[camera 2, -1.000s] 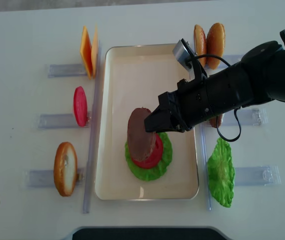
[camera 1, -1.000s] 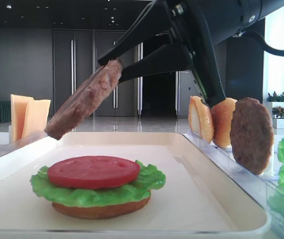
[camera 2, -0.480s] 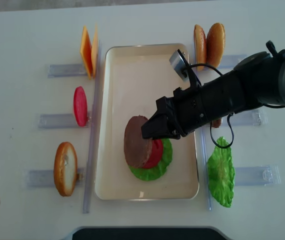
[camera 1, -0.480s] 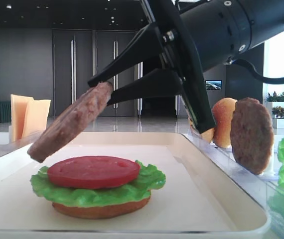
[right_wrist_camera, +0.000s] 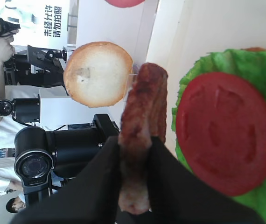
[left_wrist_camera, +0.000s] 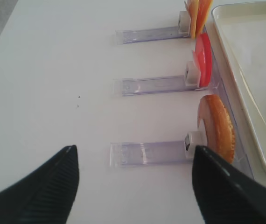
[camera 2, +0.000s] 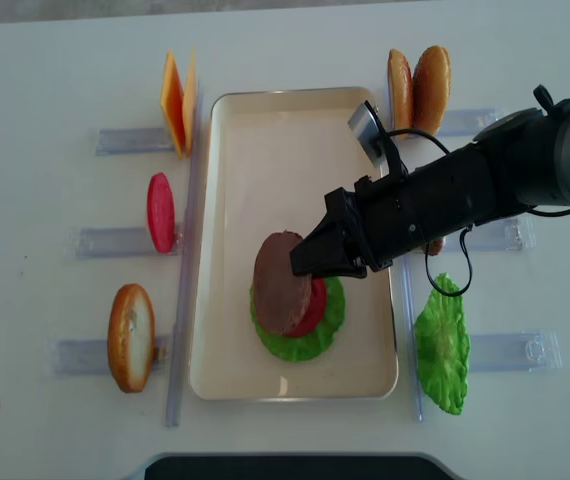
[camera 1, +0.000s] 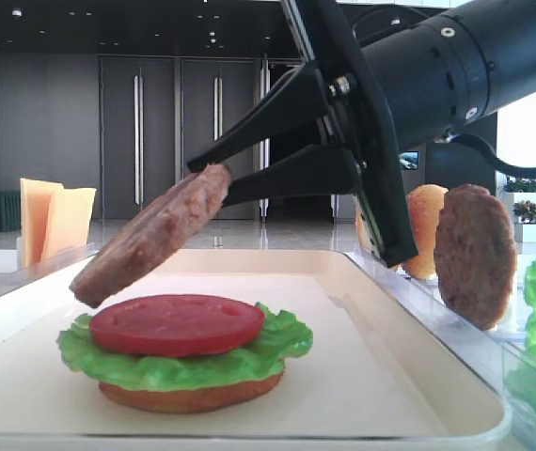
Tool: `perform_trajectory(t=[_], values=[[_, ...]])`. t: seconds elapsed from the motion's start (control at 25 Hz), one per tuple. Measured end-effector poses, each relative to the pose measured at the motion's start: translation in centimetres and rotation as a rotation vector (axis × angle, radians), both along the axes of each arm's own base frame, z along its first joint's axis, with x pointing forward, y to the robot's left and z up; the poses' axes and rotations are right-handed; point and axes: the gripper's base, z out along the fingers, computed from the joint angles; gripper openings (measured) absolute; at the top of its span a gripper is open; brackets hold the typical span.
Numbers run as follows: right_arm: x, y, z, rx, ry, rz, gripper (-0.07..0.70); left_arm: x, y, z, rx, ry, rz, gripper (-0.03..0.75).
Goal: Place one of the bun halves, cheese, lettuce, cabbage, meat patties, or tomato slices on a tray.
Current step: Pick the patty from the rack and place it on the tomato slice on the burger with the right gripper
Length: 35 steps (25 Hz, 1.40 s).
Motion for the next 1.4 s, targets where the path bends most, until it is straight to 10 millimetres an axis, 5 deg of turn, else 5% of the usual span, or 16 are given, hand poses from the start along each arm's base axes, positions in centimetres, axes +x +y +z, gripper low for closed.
perform_trajectory(t=[1.4], values=[[0.7, -0.8, -1.7, 0.015, 0.028, -0.004, 0.124, 0.0, 0.0, 0.0, 0.000, 0.000, 0.000, 0.576]])
